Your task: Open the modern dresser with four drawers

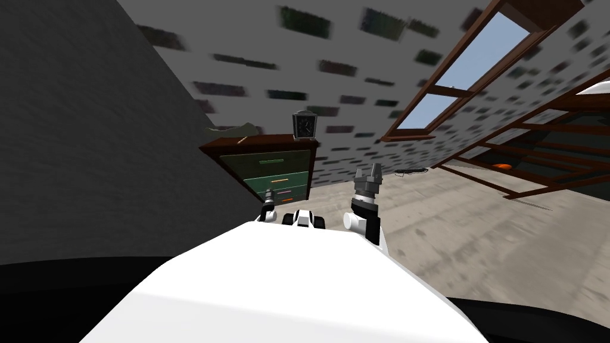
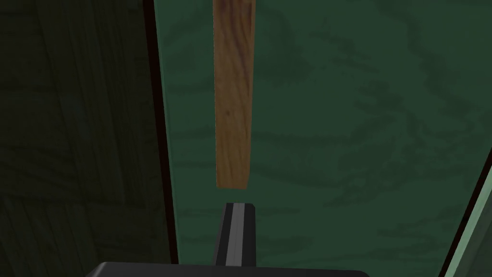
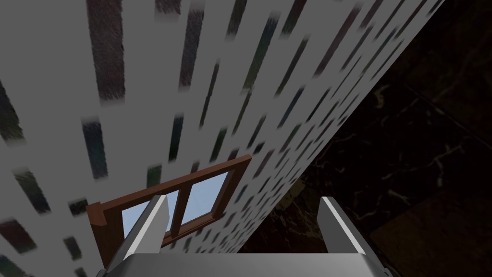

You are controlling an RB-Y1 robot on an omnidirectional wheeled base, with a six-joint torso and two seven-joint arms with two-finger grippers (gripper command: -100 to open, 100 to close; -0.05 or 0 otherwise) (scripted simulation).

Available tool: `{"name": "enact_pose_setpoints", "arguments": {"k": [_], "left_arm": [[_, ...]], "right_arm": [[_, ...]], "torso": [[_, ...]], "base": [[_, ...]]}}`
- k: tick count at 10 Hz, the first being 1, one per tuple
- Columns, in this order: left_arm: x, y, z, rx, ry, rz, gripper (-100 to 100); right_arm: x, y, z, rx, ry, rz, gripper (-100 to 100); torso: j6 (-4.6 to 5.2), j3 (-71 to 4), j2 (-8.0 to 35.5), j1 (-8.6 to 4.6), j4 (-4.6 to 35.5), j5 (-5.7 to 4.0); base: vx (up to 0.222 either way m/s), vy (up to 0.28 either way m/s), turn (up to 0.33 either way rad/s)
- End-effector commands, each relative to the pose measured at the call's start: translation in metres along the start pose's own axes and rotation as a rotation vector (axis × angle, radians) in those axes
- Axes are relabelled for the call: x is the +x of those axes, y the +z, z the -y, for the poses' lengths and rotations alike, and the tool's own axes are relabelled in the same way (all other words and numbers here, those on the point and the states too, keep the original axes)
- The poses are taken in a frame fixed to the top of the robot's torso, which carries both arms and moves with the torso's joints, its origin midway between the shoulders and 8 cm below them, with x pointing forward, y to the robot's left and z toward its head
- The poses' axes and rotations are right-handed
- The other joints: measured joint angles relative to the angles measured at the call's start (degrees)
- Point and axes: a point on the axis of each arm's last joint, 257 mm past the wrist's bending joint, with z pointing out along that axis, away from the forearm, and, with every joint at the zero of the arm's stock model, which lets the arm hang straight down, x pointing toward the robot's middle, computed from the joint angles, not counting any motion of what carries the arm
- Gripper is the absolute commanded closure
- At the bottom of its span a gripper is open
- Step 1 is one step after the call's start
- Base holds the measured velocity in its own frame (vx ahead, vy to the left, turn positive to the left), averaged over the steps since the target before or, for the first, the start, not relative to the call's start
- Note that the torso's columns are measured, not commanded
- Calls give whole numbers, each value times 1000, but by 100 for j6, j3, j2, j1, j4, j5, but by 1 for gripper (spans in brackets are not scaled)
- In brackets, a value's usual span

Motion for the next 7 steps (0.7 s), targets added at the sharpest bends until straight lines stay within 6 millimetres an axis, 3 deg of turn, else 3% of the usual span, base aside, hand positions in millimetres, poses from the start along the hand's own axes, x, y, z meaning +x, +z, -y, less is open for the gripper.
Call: {"name": "enact_pose_setpoints", "arguments": {"k": [1, 2, 3, 7], "left_arm": [[3, 8, 4, 1, -1, -9, 100], [3, 7, 3, 1, -1, -7, 100], [2, 9, 2, -5, 1, -5, -100], [1, 10, 1, -9, 4, -4, -100]], "right_arm": [[0, 0, 0, 0, 0, 0, 0], [0, 0, 0, 0, 0, 0, 0], [0, 0, 0, 0, 0, 0, 0], [0, 0, 0, 0, -1, 0, 0]], "torso": [[0, 0, 0, 8, 0, 2], [-1, -7, -12, 19, -3, 5], [0, -31, -55, 26, -13, 8], [-1, -20, -33, 17, -9, 4]], "base": [[-223, -47, 38], [-99, -19, 5], [70, 17, -19], [128, 40, -8]]}}
